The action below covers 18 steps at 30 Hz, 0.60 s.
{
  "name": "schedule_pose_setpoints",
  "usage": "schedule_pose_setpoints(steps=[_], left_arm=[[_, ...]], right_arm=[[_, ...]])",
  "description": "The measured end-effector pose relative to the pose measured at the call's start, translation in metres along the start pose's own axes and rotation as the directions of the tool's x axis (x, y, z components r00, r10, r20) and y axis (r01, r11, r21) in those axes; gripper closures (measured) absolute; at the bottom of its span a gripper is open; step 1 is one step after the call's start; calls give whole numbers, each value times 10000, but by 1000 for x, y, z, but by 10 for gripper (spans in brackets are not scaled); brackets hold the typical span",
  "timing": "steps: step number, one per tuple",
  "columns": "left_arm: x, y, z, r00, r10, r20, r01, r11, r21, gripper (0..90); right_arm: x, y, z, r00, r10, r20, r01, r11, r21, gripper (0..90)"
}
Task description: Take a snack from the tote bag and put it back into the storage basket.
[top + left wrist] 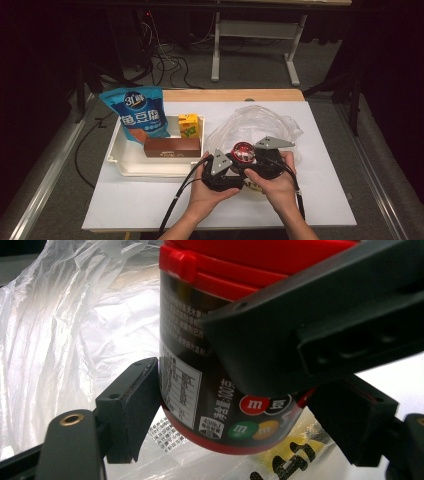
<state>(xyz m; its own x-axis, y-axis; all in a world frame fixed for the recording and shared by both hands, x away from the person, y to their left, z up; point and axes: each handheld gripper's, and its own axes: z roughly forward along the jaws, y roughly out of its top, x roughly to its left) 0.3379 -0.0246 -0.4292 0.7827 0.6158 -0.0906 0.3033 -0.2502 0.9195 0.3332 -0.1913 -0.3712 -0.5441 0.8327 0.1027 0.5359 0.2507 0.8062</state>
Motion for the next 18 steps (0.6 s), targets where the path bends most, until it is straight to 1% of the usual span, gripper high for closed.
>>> schedule_pose_setpoints(steps=[4, 8, 11, 13, 18], left_arm=[[1, -1, 2, 10000, -23, -2, 23, 10000, 49, 226], [3, -2, 4, 9999, -129, 90, 129, 9999, 30, 227], [3, -2, 4, 9999, -52, 113, 52, 10000, 51, 239], [3, -3, 3, 10000, 21, 58, -21, 10000, 5, 245], [4, -2, 3, 9993, -289, 246, 290, 9996, -64, 252]], right_arm=[[1, 0, 2, 10000, -34, -68, 35, 10000, 56, 258], [3, -1, 3, 9998, -51, -212, 51, 10000, -6, 258], [1, -1, 3, 9997, 26, -263, -25, 10000, 24, 257], [1, -2, 4, 9996, 24, -298, -24, 10000, -14, 256], [2, -1, 3, 9995, -156, -277, 152, 9998, -151, 251]])
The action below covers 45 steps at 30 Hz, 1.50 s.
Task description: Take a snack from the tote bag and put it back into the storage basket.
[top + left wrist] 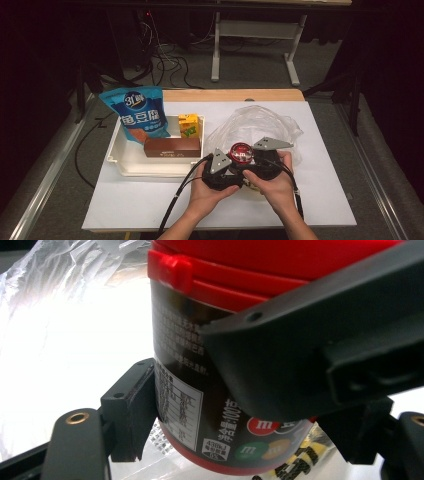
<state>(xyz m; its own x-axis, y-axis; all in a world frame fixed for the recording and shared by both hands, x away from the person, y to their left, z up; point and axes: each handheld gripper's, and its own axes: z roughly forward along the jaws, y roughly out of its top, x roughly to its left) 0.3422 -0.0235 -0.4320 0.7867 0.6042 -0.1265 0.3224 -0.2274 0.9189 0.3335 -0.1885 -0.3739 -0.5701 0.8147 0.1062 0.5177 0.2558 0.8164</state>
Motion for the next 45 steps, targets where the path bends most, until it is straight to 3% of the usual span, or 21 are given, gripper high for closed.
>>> schedule_pose_setpoints(steps=[8, 22, 27, 38, 45], left_arm=[[6, 1, -7, 9999, 2, -134, -3, 10000, -24, 255], [9, 1, -17, 9997, 77, -240, -77, 10000, -30, 257], [11, 1, -30, 9999, -72, -136, 68, 9996, -289, 257], [22, -3, -62, 9997, -76, -246, 64, 9988, -489, 257], [35, -6, -89, 9983, -71, -580, 27, 9972, -753, 257]], right_arm=[[-6, 0, -13, 9987, -43, -501, 22, 9991, -419, 174], [-17, -18, -47, 9995, 168, -278, -198, 9936, -1108, 161], [-27, -31, -53, 9991, 408, -152, -424, 9915, -1226, 164], [-48, -58, -62, 9968, 732, 309, -699, 9930, -956, 174], [-57, -77, -68, 9925, 1102, 525, -1051, 9903, -912, 178]])
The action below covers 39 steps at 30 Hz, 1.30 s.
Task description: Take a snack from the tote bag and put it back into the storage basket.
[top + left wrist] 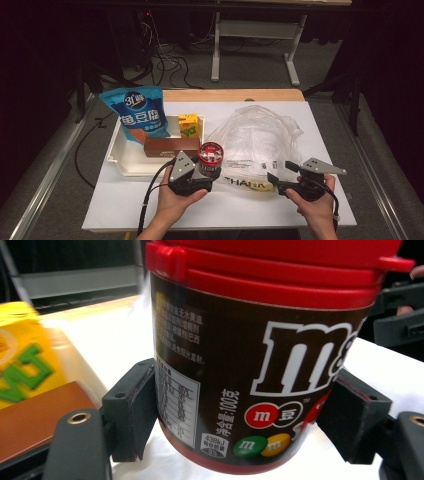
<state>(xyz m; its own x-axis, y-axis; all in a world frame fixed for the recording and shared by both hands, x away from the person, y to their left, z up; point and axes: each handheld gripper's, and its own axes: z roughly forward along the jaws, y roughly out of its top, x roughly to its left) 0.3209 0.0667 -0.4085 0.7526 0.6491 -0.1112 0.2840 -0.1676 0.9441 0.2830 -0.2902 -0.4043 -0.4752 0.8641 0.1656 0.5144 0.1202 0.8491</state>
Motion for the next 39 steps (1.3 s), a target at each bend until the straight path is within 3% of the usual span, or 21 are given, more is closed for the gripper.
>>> schedule_pose_setpoints(steps=[9, 20, 22, 28, 33, 35, 39], left_arm=[[31, -10, -26, 9976, -373, -583, 368, 9993, -105, 257], [61, -24, -38, 9908, -831, -1066, 804, 9963, -296, 257], [66, -28, -39, 9901, -769, -1172, 754, 9970, -170, 258], [82, -44, -35, 9832, -1057, -1489, 1099, 9937, 199, 258], [92, -56, -27, 9795, -1340, -1505, 1441, 9878, 584, 258], [94, -59, -25, 9793, -1277, -1573, 1408, 9872, 752, 258], [101, -64, -22, 9734, -1555, -1680, 1741, 9794, 1019, 257]], right_arm=[[-6, -6, 1, 9998, 43, 215, -43, 10000, 15, 182], [-11, -9, 1, 9993, 93, 366, -93, 10000, -16, 193], [-12, -10, 1, 9990, 97, 426, -97, 10000, 4, 196], [-15, -11, 1, 9990, 132, 438, -133, 9999, 13, 200], [-15, -12, 2, 9987, 126, 493, -129, 9999, 65, 201], [-15, -12, 2, 9988, 134, 471, -136, 9999, 51, 202], [-15, -13, 3, 9987, 191, 465, -197, 9998, 105, 204]])
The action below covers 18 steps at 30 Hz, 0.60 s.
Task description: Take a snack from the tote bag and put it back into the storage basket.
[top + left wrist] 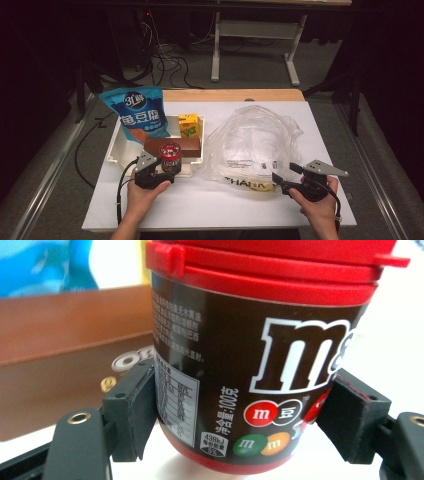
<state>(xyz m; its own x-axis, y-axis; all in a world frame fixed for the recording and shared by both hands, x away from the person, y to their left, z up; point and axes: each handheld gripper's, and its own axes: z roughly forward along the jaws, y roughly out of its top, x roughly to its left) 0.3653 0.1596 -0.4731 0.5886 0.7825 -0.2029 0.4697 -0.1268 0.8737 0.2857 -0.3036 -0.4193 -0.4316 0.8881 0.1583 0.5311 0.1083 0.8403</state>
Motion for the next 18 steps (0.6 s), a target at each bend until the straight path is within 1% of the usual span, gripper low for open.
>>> schedule_pose_setpoints(steps=[2, 3, 5, 8, 9, 12, 14, 16, 18], left_arm=[[2, -1, 1, 10000, -6, -71, 8, 9998, 190, 258], [3, -1, 2, 10000, -64, -36, 65, 9996, 270, 258], [5, -3, 4, 9999, -97, -81, 102, 9982, 599, 258], [6, -5, 7, 9998, -104, -163, 119, 9953, 956, 257], [6, -5, 7, 9998, -104, -163, 119, 9953, 956, 257], [5, -6, 10, 9996, -58, -283, 92, 9924, 1227, 257], [6, -6, 11, 9997, -105, -238, 134, 9920, 1257, 257], [8, -5, 10, 9997, -243, -97, 254, 9904, 1359, 255], [8, -5, 10, 9995, -262, -157, 281, 9894, 1424, 253]], right_arm=[[1, 0, 0, 10000, -32, -15, 32, 10000, 16, 204], [1, 0, 1, 10000, -30, -24, 31, 10000, 27, 205], [1, 0, 1, 10000, -69, -30, 69, 10000, 50, 206], [1, 0, 2, 9999, -110, -27, 110, 9999, 78, 207], [1, 0, 2, 9999, -103, -22, 103, 9999, 77, 208], [1, -1, 2, 10000, -35, 1, 35, 10000, 74, 210], [0, -1, 2, 10000, -45, 5, 45, 10000, 50, 211], [0, -1, 2, 10000, -37, 32, 36, 10000, 92, 212], [-1, -1, 2, 10000, -37, 34, 37, 9999, 99, 213]])
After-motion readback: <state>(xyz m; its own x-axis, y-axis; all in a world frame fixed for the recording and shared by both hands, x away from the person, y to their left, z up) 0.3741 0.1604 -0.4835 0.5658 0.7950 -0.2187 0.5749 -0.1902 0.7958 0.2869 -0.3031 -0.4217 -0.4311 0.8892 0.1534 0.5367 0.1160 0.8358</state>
